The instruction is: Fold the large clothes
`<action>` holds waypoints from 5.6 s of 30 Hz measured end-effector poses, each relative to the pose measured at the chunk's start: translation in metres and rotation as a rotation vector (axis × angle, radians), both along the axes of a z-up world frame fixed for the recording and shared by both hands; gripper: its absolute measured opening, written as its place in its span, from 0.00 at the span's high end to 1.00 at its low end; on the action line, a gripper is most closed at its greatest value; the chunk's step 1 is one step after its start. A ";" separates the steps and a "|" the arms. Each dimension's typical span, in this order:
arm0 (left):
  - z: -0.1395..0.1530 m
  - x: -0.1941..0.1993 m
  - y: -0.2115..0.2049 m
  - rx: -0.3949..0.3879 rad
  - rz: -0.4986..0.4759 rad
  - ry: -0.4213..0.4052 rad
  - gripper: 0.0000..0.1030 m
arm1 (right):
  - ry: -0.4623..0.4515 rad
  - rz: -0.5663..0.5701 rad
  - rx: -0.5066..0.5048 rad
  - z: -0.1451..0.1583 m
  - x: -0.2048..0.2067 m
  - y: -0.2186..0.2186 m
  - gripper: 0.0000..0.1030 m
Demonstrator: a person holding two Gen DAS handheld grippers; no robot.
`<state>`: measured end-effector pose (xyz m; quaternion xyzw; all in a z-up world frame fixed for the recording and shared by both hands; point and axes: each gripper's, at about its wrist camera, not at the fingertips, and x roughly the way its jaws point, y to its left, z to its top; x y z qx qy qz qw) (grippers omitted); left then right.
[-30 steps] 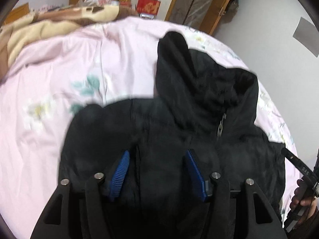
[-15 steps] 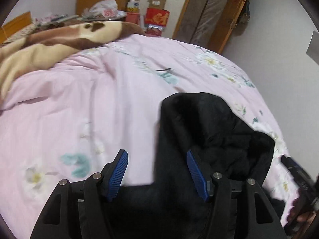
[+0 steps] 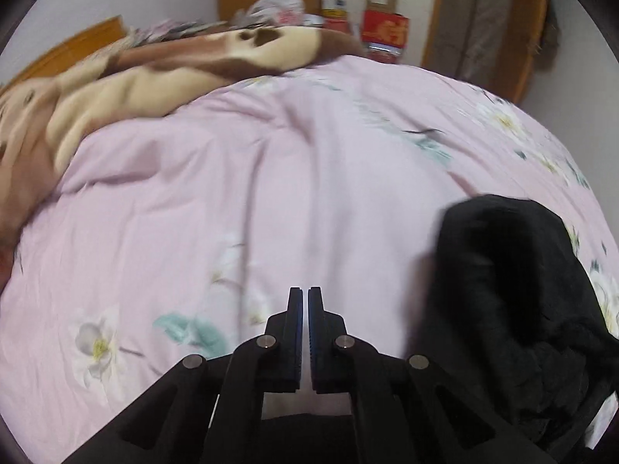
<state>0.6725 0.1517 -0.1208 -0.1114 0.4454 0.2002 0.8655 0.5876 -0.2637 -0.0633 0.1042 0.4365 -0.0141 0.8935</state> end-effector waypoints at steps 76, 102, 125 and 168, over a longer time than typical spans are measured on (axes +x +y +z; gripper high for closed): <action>0.018 -0.260 0.008 -0.564 -0.274 -0.065 0.21 | -0.039 0.038 0.336 0.012 -0.222 -0.054 0.67; 0.046 -0.295 -0.078 -0.287 -0.540 -0.148 0.21 | -0.129 0.351 0.690 0.068 -0.178 0.043 0.95; 0.014 -0.202 0.004 -0.252 -0.136 -0.199 0.31 | -0.138 0.364 0.802 0.051 -0.222 0.034 0.96; 0.090 -0.241 -0.111 -0.664 -0.498 -0.189 0.83 | -0.126 0.472 0.270 0.006 -0.238 0.031 0.67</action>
